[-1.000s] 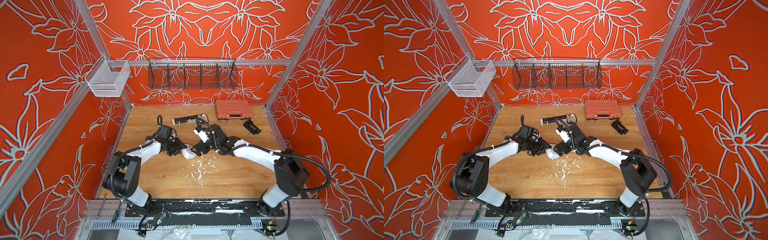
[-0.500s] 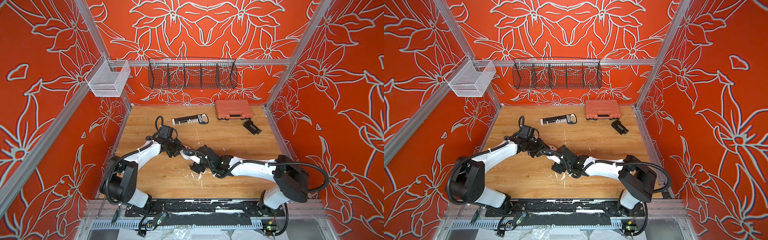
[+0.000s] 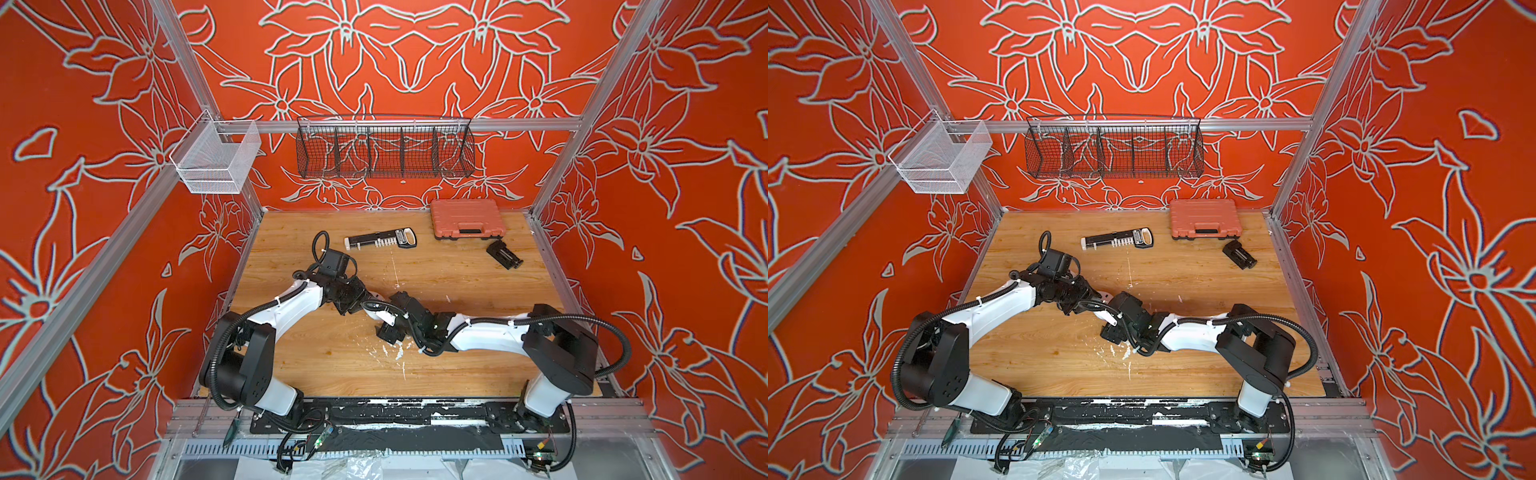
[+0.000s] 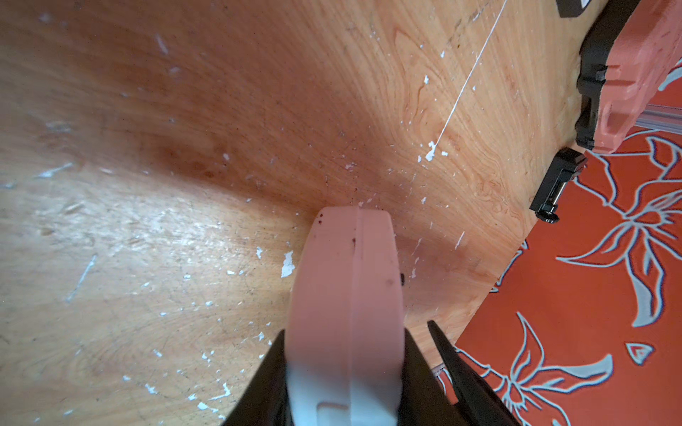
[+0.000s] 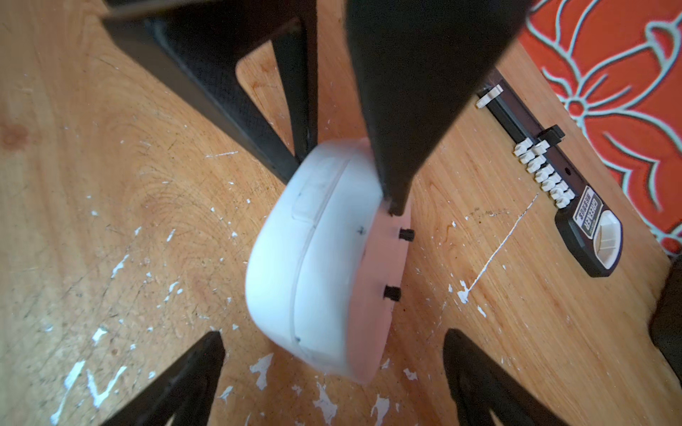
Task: Insert the battery into the alarm
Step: Adjust the alarm at the center of the board.
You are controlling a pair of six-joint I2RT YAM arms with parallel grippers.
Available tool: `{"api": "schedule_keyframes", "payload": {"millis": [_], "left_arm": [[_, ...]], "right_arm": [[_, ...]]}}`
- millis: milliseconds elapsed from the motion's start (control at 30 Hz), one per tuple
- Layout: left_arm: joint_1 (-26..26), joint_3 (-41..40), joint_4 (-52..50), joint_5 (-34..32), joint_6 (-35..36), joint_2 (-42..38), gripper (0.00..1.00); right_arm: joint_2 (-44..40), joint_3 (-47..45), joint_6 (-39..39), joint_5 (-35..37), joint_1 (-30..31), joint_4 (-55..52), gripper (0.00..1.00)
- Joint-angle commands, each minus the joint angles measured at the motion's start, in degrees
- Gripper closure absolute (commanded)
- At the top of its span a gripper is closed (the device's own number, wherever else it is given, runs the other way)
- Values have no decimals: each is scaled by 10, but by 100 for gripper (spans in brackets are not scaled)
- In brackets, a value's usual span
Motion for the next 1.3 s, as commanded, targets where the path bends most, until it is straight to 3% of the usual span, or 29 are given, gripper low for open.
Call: {"api": "schedule_keyframes", "payload": {"millis": [0,167,367,700,933,1267], "left_arm": [[-4,12,-6,8,-5,3,72],[-5,16,-9,8,-5,5,71],[-6,16,-7,12,-6,11,72],[-10,14,-6,14,-9,11,72],[-12,13,-6,14,-10,12,72],[-12,22,-6,23,-11,26,70]], "right_arm": [[15,12,-6,24,3,15,4],[4,-12,-13,24,2,48,4],[-18,-74,-37,-24,0,124,3],[-3,-79,-40,11,-7,163,3],[10,-61,-47,6,-5,177,10],[11,-57,-64,38,12,160,29]]}}
